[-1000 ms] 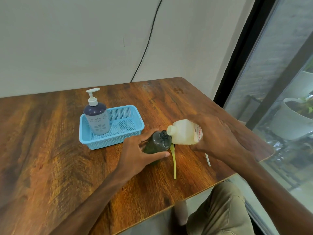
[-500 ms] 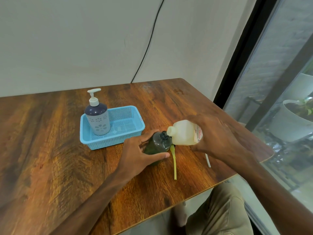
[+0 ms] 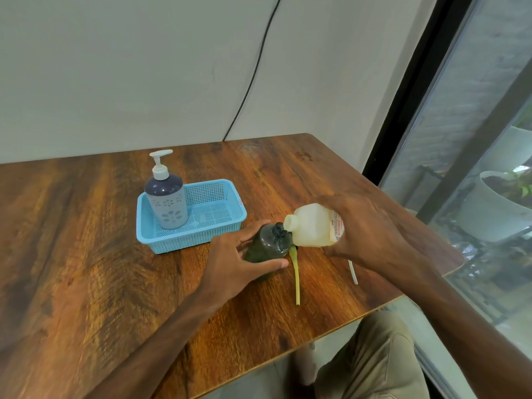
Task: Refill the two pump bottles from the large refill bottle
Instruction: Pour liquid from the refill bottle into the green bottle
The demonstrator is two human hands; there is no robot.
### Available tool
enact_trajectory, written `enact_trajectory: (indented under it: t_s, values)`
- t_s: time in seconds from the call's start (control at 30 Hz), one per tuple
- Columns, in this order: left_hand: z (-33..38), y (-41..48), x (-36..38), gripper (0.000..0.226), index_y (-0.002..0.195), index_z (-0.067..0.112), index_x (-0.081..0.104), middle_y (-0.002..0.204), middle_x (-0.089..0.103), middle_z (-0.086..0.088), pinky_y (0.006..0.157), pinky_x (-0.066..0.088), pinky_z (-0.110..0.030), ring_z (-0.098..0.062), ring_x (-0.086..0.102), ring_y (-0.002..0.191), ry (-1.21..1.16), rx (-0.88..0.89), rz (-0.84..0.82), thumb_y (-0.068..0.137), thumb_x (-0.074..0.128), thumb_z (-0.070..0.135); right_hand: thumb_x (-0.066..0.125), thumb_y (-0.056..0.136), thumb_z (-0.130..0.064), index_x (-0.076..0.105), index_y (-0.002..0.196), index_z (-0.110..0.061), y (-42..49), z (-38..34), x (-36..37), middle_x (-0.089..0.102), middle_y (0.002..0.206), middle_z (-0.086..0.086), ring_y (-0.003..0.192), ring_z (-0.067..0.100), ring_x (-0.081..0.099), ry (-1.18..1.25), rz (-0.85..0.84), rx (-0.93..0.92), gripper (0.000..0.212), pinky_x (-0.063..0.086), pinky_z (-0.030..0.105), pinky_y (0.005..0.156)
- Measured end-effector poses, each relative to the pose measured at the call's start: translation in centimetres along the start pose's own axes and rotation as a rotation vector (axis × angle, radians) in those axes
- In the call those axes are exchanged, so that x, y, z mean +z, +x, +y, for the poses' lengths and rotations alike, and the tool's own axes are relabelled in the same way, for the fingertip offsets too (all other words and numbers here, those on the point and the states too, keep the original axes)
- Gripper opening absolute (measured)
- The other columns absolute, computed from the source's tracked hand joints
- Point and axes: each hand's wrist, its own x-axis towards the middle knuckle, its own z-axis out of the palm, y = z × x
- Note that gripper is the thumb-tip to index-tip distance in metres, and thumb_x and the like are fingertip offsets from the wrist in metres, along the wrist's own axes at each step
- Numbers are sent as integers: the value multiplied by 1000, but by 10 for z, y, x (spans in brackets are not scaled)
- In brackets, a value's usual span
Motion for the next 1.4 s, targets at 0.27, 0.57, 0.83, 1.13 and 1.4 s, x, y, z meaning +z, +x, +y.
enact_trajectory:
  t_s: [0.27,0.57,0.83,1.13,1.4]
  values:
    - [3,-1,1,78,133,42,60,119,67,42,93,55,-12,9,65,119,-1,-2,1,64,97,45,89,71,-34,53,143,-30,0,0,-1,59,138,-1,131,21,49,-19,-8,1,81,47,42,102]
    - [-1,0,1,80,133,46,60,118,65,46,93,54,-11,13,63,119,4,6,5,62,95,55,90,69,-34,56,140,-27,-1,3,2,61,134,0,128,23,52,12,19,-16,80,47,45,102]
    - [-2,0,1,79,132,47,59,118,64,48,92,53,-8,15,62,118,11,14,11,62,95,53,90,69,-35,55,140,-28,0,4,3,61,134,0,128,22,52,9,27,-22,79,45,43,100]
    - [-4,0,1,84,137,41,61,121,67,41,93,56,-14,8,65,120,-4,-1,6,62,96,57,89,70,-35,52,143,-29,1,4,1,60,136,-1,129,21,51,-22,1,-25,81,45,44,103]
    - [-8,1,2,89,142,32,63,123,69,35,94,57,-17,8,65,121,15,-40,16,62,98,52,88,70,-36,53,143,-29,2,5,1,60,135,-2,127,20,52,-18,2,-36,82,45,41,101]
